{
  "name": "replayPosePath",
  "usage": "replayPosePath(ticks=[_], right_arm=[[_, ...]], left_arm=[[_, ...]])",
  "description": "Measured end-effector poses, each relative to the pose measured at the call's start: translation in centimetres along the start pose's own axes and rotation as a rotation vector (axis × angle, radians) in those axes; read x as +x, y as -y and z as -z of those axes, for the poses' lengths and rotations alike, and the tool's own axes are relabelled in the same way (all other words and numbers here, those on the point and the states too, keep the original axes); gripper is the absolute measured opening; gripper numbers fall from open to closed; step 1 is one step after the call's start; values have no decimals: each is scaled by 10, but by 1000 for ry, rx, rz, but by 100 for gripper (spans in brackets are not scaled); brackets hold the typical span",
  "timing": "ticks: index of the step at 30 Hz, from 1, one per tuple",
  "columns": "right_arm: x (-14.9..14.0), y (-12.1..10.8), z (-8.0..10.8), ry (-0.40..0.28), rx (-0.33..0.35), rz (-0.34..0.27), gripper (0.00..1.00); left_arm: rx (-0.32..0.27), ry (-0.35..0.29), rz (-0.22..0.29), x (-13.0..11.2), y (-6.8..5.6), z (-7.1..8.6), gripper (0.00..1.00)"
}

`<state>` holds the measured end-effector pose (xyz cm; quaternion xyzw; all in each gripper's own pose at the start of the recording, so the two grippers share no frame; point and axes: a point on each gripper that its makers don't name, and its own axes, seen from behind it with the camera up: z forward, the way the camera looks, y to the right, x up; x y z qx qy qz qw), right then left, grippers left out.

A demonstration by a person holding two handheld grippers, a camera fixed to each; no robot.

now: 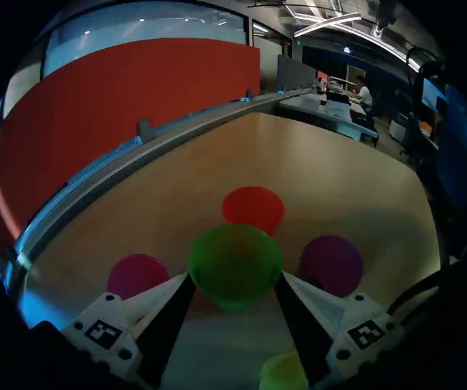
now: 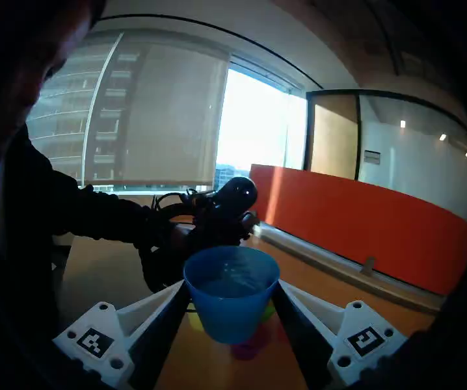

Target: Pour water

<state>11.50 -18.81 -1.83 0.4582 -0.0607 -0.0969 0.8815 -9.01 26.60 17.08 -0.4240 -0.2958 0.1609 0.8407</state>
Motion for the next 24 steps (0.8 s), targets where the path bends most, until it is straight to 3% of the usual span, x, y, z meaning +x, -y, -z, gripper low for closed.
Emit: replayPosePath(ticks=[24], right_arm=[[11, 6, 0, -20, 0, -50, 88]], left_arm=[[33, -93, 17, 22, 5, 14, 83]])
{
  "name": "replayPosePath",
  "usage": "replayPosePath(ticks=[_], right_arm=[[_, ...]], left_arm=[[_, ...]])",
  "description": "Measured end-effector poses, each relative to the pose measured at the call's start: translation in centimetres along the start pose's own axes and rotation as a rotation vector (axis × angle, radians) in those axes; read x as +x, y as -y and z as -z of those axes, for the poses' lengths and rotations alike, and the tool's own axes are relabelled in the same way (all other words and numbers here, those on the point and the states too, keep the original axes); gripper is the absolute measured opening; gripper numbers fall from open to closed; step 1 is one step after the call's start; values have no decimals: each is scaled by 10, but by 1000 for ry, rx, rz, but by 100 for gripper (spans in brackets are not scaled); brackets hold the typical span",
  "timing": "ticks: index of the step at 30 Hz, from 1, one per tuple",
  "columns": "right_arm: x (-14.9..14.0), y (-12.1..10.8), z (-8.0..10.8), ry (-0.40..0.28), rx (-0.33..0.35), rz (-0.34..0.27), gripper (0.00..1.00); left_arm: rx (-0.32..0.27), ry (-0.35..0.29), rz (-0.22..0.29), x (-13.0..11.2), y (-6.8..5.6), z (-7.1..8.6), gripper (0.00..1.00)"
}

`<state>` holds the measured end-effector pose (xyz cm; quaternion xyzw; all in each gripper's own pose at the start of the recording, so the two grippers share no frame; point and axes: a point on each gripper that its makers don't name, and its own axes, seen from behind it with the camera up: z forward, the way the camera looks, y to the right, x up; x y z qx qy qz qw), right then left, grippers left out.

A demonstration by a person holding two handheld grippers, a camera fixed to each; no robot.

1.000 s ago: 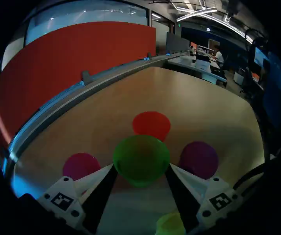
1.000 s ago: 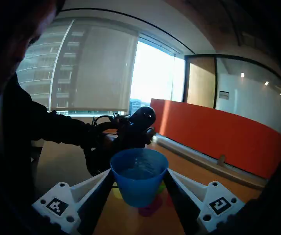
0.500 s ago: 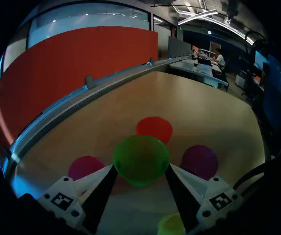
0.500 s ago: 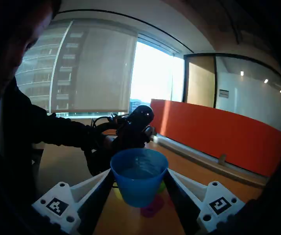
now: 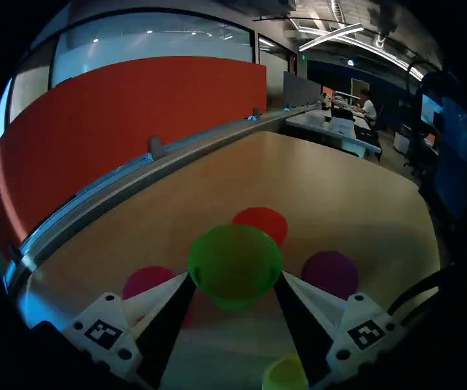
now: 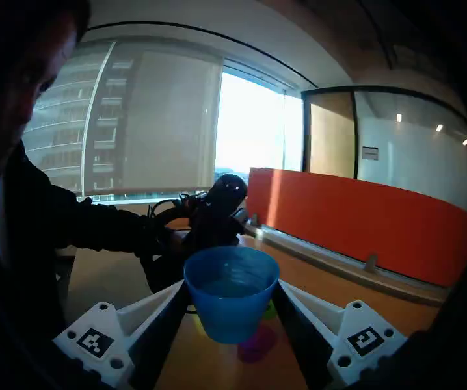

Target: Pour water

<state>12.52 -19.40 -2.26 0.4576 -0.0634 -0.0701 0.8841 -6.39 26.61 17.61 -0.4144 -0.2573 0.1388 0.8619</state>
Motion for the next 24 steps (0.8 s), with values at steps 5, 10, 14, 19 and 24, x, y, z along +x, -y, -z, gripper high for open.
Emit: replayPosePath(ticks=[5, 10, 14, 19, 24], right_arm=[[5, 3, -1, -7, -1, -10, 88], [13, 6, -1, -19, 0, -13, 88], [19, 8, -1, -24, -4, -9, 89], [22, 11, 0, -26, -7, -4, 88], [24, 12, 1, -29, -8, 2, 89]], left_arm=[[7, -35, 3, 7, -1, 6, 83], [16, -81, 16, 17, 1, 12, 83], [23, -126, 35, 27, 4, 20, 83], [27, -183, 60, 38, 5, 32, 83], [43, -220, 72, 46, 10, 44, 83]])
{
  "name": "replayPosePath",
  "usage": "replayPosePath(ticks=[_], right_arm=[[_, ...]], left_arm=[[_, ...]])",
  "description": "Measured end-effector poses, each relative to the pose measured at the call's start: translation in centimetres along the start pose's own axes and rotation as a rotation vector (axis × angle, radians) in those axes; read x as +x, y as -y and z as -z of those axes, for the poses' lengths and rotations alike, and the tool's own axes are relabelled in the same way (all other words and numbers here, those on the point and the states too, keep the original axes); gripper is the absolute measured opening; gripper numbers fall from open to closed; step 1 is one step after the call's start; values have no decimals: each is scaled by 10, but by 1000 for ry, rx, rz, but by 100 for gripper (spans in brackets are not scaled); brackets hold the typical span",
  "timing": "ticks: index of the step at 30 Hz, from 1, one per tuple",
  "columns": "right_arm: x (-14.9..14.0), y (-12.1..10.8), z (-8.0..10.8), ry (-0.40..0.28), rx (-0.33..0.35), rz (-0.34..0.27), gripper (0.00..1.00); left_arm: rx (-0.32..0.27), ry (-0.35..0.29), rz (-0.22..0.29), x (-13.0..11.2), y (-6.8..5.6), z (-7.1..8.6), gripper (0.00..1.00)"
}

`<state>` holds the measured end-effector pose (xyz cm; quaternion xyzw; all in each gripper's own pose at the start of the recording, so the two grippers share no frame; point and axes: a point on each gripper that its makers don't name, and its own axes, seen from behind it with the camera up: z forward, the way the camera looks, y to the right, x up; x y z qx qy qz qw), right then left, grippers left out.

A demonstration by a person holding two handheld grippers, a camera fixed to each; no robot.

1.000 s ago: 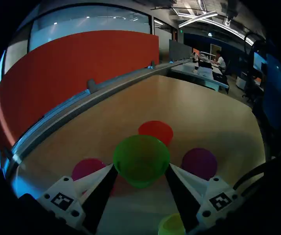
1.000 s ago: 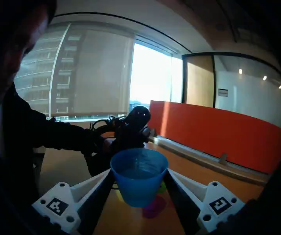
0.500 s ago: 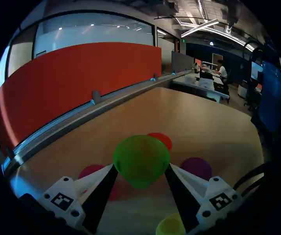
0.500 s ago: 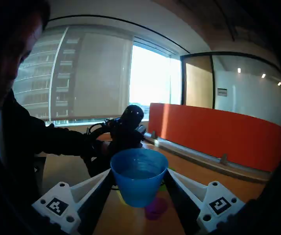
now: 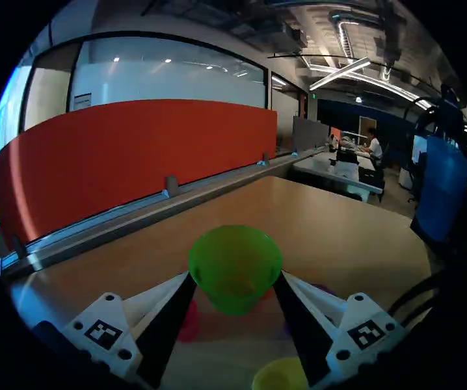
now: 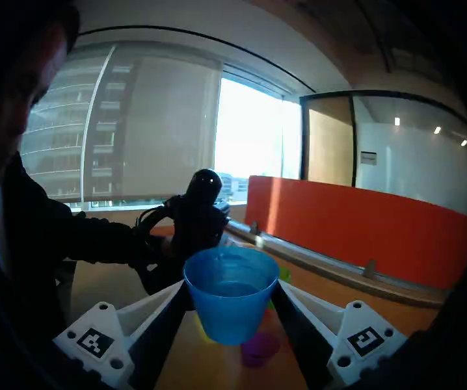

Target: Pour water

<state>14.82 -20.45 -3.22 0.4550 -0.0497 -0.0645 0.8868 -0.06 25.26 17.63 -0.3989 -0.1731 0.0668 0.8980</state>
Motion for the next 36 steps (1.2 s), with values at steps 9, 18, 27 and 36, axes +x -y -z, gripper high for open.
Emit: replayPosePath(ticks=[9, 18, 27, 36], right_arm=[[5, 3, 2, -4, -5, 2, 88], [9, 10, 5, -8, -3, 14, 89], [14, 20, 8, -12, 0, 22, 88], [18, 28, 11, -17, 7, 25, 88]], left_arm=[[11, -54, 5, 17, -1, 18, 83], [21, -85, -5, 27, -7, 36, 83], [35, -125, -8, 37, -13, 55, 83], [45, -148, -8, 41, -22, 77, 84]])
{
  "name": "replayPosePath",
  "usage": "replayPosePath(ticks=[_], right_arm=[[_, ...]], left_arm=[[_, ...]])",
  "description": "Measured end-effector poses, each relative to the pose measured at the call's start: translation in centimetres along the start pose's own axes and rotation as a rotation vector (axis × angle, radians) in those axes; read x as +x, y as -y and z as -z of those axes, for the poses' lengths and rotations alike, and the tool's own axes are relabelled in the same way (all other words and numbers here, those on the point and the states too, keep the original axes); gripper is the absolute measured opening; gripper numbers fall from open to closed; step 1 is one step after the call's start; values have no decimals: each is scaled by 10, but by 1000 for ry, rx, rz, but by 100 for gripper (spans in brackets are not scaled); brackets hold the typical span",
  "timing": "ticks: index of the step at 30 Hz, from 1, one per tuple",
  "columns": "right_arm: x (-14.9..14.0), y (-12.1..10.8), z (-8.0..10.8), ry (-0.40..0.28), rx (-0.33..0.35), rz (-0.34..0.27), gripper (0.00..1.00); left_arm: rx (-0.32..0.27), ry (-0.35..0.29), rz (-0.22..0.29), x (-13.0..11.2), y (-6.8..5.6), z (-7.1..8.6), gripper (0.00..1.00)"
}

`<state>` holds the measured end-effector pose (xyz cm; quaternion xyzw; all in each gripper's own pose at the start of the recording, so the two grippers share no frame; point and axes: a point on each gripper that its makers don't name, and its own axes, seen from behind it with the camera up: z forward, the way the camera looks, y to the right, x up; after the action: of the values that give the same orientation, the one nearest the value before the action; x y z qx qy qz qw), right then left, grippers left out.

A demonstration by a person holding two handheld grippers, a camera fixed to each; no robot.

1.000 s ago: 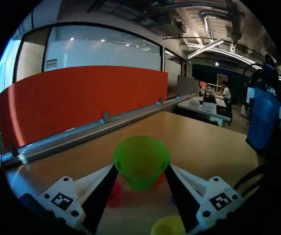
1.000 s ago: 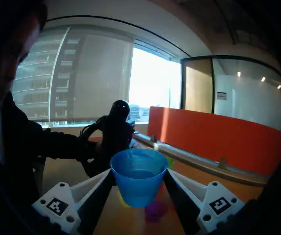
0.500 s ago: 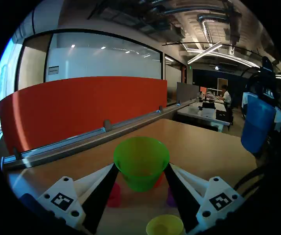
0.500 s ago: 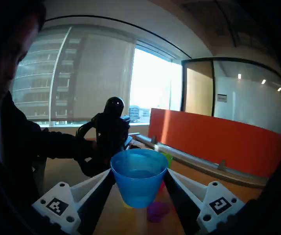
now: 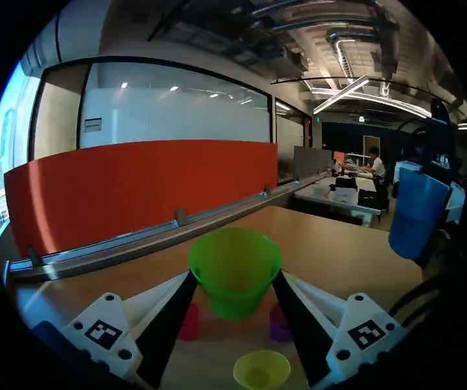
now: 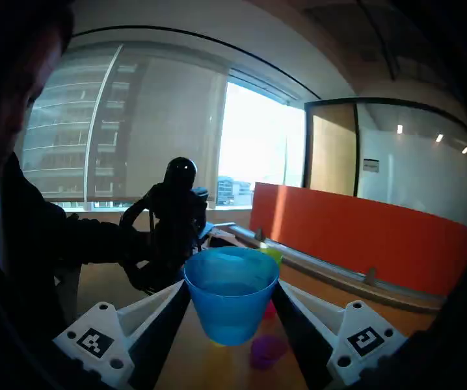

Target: Pour water

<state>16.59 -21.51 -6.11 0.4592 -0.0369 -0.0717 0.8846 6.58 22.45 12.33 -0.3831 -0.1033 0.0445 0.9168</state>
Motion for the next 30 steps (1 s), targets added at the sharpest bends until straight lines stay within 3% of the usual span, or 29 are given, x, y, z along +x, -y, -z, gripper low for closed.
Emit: replayPosePath(ticks=[21, 30], right_arm=[[4, 15, 2, -5, 19, 16, 88], [5, 18, 0, -5, 25, 15, 88]], left_arm=[[19, -97, 16, 19, -24, 52, 84], [19, -117, 24, 20, -31, 63, 84]])
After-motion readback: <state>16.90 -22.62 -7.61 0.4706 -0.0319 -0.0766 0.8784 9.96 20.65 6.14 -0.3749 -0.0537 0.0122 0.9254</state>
